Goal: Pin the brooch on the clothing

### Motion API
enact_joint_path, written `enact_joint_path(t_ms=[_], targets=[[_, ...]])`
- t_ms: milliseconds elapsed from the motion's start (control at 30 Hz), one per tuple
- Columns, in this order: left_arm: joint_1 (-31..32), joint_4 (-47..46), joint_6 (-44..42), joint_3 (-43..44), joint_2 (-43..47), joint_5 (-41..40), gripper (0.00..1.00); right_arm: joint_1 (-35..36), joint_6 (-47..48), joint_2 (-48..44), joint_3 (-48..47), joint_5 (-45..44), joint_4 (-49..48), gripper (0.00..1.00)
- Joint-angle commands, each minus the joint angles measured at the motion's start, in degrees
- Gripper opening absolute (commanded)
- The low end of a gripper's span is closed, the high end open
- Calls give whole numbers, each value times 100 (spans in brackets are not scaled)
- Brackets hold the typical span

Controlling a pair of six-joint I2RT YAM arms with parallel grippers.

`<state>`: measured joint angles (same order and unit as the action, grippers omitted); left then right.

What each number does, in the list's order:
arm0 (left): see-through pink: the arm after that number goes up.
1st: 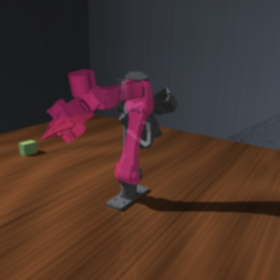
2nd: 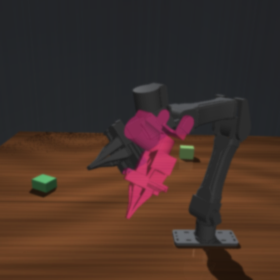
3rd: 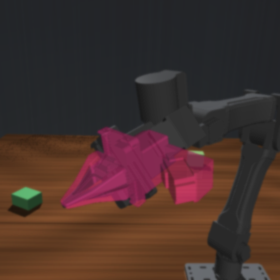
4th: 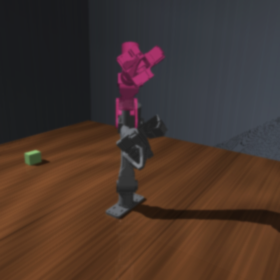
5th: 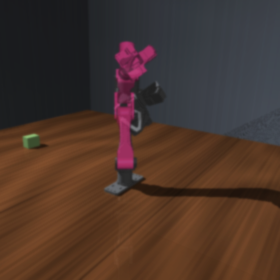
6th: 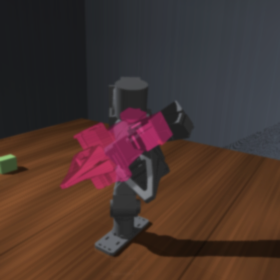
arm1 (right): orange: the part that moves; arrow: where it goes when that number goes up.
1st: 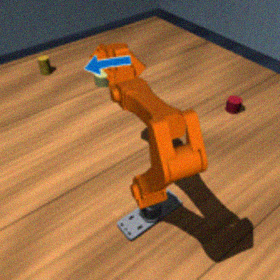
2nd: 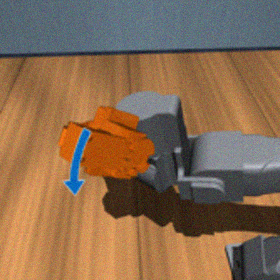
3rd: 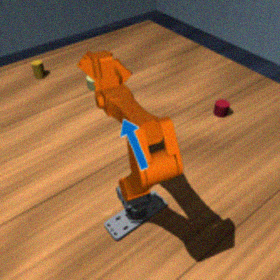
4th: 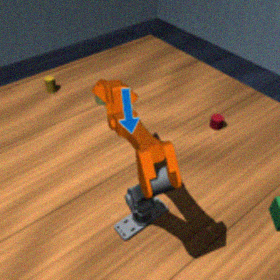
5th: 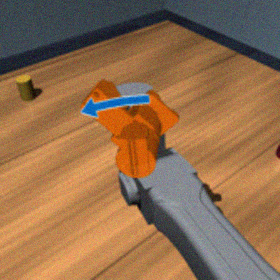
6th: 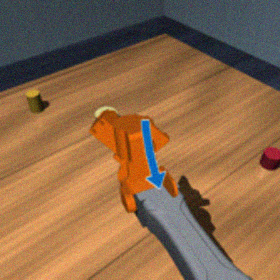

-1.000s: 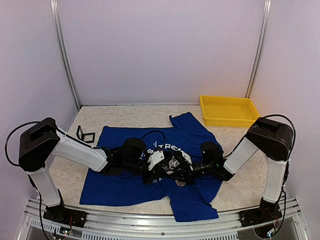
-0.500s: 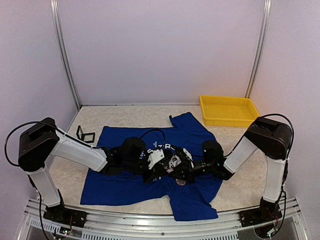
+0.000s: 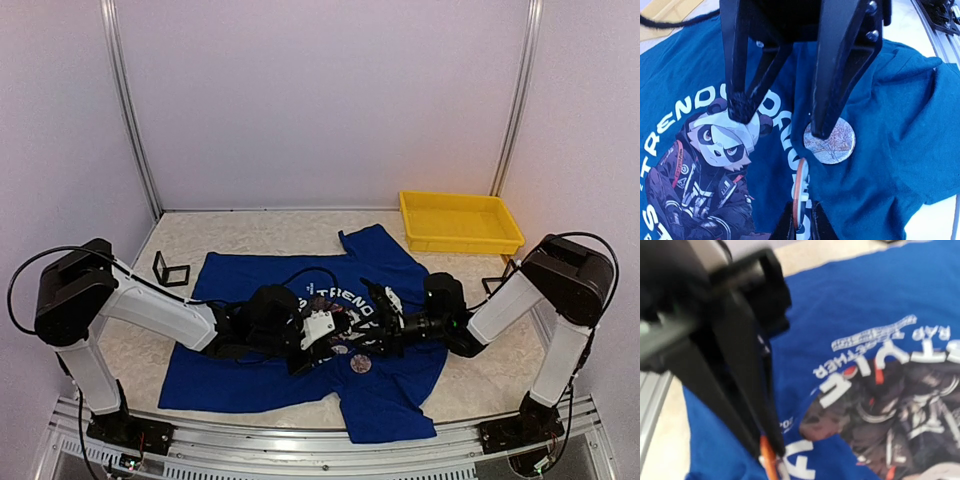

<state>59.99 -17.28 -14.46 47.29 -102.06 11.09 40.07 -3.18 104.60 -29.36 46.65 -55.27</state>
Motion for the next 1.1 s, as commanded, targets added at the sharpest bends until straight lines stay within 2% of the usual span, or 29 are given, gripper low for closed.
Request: enact_joint_path(t_ms=[0,67,200,300,433,533,600,667,733,833,933,1067], targets=[[249,323,-320,38,16,-747,19,-41,446,-570,115,-502,578,46],[374,499,-361,89,80,-925,29,-47,497,-780,130,-821,856,46],[613,927,-281,219,226,-1091,38,-49,394,-1062,260,-1314,1085,47],[869,1047,-284,243,369,-1425,41,-47,337,-1262,319,-1565,1282,47],[1108,1202,-171,284,478,-1416,44,-46,23,-1542,418,-1812,1499,47],[1230,1365,-3,310,598,-1617,45,-51,-216,-1659,170,-2309,2374,46],[1231,1380,67,204,808,-1529,45,-50,-506,-1618,-149,-3007,3180,42],[1172,1262,126,-26,1227,-1348,45,-58,-829,-1466,-515,-3781,3979,25],[946,997,428,-331,1648,-1286,46,-93,-1057,-1273,-803,-4260,4553,16],[11,666,1645,-662,1968,-1446,46,-105,-1288,-1071,-983,-4768,4901,13],[-1012,956,2643,-564,1493,-1975,41,-170,-1358,-786,-1215,-5092,5093,13],[-1689,1482,3139,-71,343,-2484,38,-254,-1332,-201,-1777,-5593,5597,12]])
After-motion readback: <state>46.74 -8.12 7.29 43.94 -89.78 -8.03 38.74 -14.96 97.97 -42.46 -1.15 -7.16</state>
